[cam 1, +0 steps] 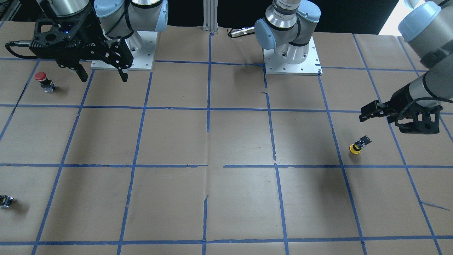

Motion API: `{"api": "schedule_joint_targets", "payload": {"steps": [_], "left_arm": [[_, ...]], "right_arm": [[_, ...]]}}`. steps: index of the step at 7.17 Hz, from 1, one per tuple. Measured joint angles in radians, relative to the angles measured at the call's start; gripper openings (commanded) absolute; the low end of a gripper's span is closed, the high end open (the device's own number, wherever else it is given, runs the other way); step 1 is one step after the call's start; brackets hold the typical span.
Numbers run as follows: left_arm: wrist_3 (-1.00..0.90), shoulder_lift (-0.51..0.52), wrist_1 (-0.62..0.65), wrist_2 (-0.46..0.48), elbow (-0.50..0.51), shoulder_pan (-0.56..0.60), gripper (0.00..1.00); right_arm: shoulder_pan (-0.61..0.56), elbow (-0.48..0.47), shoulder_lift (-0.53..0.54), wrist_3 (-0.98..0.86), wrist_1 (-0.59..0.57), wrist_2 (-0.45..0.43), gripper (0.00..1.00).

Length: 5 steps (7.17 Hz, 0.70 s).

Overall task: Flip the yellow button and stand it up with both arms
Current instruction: 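Lower the left gripper onto the yellow button lying on its side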

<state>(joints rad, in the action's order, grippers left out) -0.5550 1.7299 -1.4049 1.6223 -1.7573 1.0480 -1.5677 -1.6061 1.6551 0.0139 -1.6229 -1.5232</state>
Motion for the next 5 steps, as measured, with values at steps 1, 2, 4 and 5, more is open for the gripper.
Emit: {"api": "schedule_joint_targets", "payload": {"steps": [1, 2, 4, 5], "left_arm": [[-0.051, 0.017, 0.085, 0.000, -0.050, -0.016, 1.00], [-0.092, 0.025, 0.155, 0.000, -0.093, -0.022, 1.00], [-0.215, 0.036, 0.242, -0.001, -0.133, -0.024, 0.98], [-0.291, 0.041, 0.265, -0.001, -0.139, -0.025, 0.99]], "right_arm": [[0.000, 0.000, 0.000, 0.000, 0.000, 0.000, 1.00], [0.000, 0.000, 0.000, 0.000, 0.000, 0.000, 1.00], [0.000, 0.000, 0.000, 0.000, 0.000, 0.000, 1.00], [0.000, 0.000, 0.000, 0.000, 0.000, 0.000, 1.00]]}}
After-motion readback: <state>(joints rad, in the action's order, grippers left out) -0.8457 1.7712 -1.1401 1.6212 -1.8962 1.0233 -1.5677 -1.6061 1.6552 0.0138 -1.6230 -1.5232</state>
